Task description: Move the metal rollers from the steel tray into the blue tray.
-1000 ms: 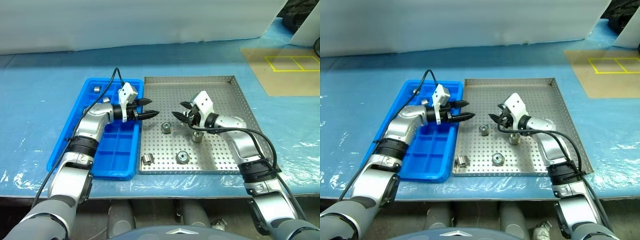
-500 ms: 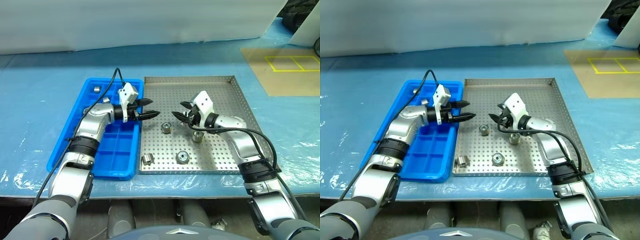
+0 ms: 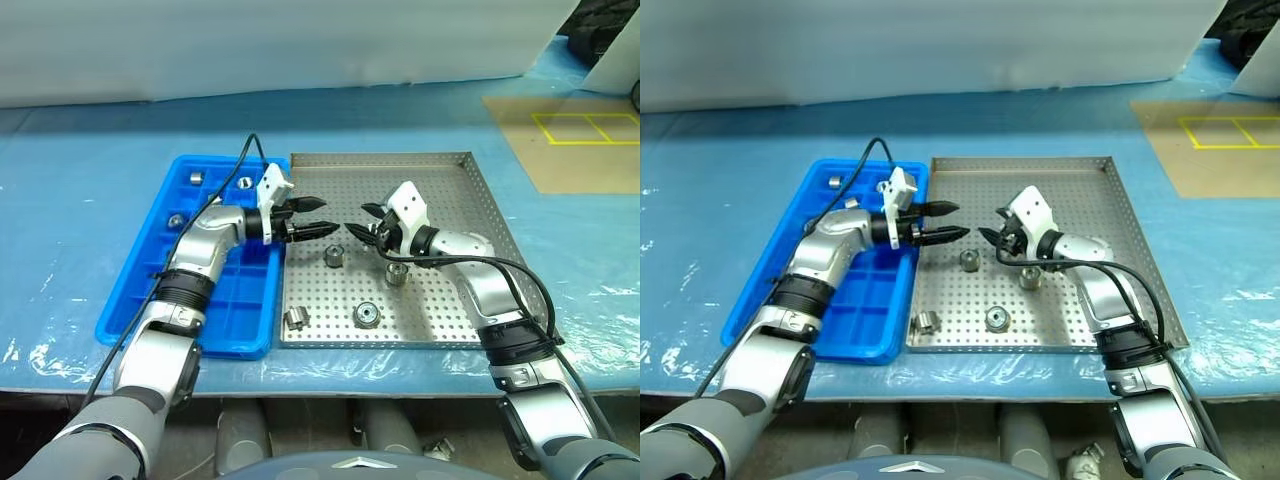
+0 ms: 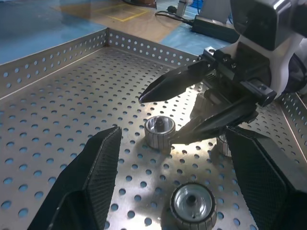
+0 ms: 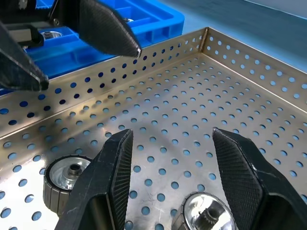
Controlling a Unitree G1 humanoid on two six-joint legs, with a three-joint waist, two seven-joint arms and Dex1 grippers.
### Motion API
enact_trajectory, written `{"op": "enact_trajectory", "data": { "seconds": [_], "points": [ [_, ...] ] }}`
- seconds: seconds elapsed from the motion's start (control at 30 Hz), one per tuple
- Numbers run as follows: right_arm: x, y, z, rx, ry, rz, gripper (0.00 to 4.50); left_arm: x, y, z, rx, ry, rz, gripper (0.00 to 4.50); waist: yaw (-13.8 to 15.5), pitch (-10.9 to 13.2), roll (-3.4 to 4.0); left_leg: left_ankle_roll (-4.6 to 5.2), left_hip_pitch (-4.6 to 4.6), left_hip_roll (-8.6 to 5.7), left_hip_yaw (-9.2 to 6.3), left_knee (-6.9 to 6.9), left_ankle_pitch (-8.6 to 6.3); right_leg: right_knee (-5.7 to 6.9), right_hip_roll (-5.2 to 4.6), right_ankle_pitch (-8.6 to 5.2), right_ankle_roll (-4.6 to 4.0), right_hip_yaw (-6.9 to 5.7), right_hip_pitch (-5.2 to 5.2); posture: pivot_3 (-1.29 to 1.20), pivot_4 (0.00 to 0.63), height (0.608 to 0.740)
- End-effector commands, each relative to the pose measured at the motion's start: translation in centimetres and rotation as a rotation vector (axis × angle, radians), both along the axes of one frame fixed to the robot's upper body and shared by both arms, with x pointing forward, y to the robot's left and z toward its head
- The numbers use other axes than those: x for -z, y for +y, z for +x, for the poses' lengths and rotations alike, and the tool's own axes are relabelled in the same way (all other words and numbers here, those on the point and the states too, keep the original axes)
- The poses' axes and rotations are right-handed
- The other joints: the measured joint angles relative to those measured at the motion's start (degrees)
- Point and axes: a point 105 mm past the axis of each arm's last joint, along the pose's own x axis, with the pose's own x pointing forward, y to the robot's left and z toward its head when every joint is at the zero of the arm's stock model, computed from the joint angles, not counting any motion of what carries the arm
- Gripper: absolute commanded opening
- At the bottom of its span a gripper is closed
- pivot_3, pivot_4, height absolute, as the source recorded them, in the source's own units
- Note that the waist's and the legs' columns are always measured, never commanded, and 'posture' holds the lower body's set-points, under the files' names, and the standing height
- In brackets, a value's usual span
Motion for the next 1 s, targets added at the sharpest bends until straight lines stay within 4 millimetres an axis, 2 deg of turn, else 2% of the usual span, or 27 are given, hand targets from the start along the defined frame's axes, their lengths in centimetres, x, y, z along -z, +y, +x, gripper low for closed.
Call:
{"op": "enact_trajectory", "data": {
  "seconds": [0.03, 0.2, 0.5, 0.63, 0.83, 1.0],
  "points": [
    [-1.9, -0.9, 0.1, 0.021, -0.068, 0.007, 2.68, -1.8, -0.9, 0.0, 0.042, -0.062, -0.003, 3.65, -0.02, 0.0, 0.0, 0.0, 0.0, 0.0, 0.0, 0.0, 0.0, 0.0, 0.0, 0.0, 0.0, 0.0, 0.0, -0.32, 0.15, 0.74],
    [-2.2, -2.9, 0.1, 0.076, -0.08, -0.012, 2.68, -1.7, -1.2, 0.1, 0.056, -0.064, 0.007, 3.65, -0.15, 0.0, 0.0, 0.01, 0.01, -0.01, 0.0, 0.0, 0.0, -0.01, 0.01, 0.0, 0.0, 0.02, 0.01, -0.34, 0.15, 0.74],
    [-3.4, -7.1, -1.7, 0.147, -0.095, -0.072, 2.68, -1.2, -2.1, 0.8, 0.076, -0.084, 0.054, 3.65, -0.28, 0.0, 0.0, 0.26, 0.01, -0.03, 0.0, 0.08, -0.15, -0.03, 0.0, 0.0, 0.0, 0.04, 0.07, -0.41, 0.15, 0.74],
    [-3.9, -8.8, -2.6, 0.208, -0.106, -0.081, 2.68, -1.2, -4.4, 1.2, 0.093, -0.051, 0.045, 3.65, -0.54, 0.0, 0.0, 0.33, 0.01, -0.04, 0.0, 0.13, -0.19, -0.05, -0.01, 0.0, 0.0, 0.07, 0.11, -0.46, 0.15, 0.74],
    [-4.1, -8.8, -3.6, 0.248, -0.114, -0.058, 2.68, 0.1, -6.8, 1.9, 0.078, -0.057, 0.132, 3.65, -2.33, 0.0, 0.0, 0.45, -0.03, -0.07, 0.0, 0.2, -0.26, -0.13, 0.01, 0.0, 0.01, 0.12, 0.11, -0.52, 0.15, 0.74],
    [-5.2, -8.4, -4.5, 0.257, -0.136, -0.001, 2.68, 2.8, -6.8, 2.5, 0.024, -0.056, 0.294, 3.65, -3.76, 0.0, 0.0, 0.54, -0.05, -0.07, 0.0, 0.29, -0.31, -0.16, 0.01, 0.0, 0.03, 0.13, 0.11, -0.57, 0.15, 0.74]
  ]
}}
